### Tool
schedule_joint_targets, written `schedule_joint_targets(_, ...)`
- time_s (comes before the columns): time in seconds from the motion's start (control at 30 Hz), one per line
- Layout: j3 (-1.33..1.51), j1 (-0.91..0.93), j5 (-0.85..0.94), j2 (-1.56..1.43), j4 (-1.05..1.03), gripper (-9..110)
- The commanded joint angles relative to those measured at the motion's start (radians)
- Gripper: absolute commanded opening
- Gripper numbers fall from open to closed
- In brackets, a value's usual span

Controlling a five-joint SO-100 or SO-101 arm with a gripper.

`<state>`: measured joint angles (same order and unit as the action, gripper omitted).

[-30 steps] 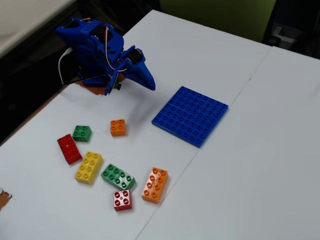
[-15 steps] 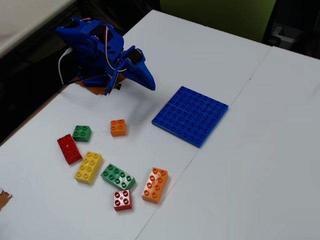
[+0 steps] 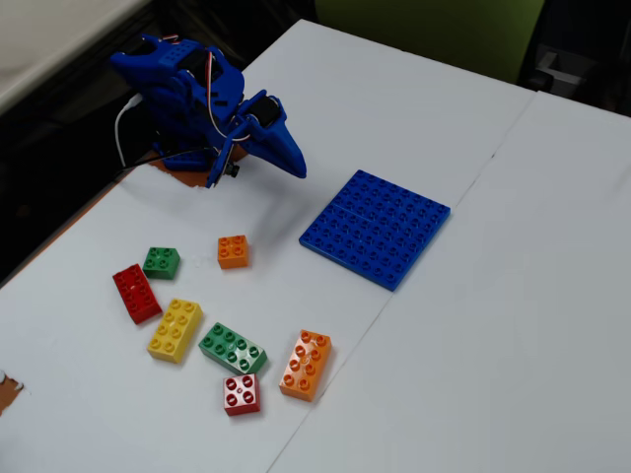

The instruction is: Pick up the 2x4 green block and go up the 8x8 blue block.

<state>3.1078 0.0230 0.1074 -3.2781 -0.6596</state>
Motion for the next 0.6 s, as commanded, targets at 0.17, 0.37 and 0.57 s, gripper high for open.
schedule_joint_targets(0.17, 0.04, -0.002, -0.003, -0.041, -0.003, 0)
schedule_joint_targets(0.37, 0.04, -0.002, -0.003, -0.041, -0.003, 0)
schedule_joint_targets(0.57, 0.04, -0.006, 0.005, -0.043, -0.003, 0)
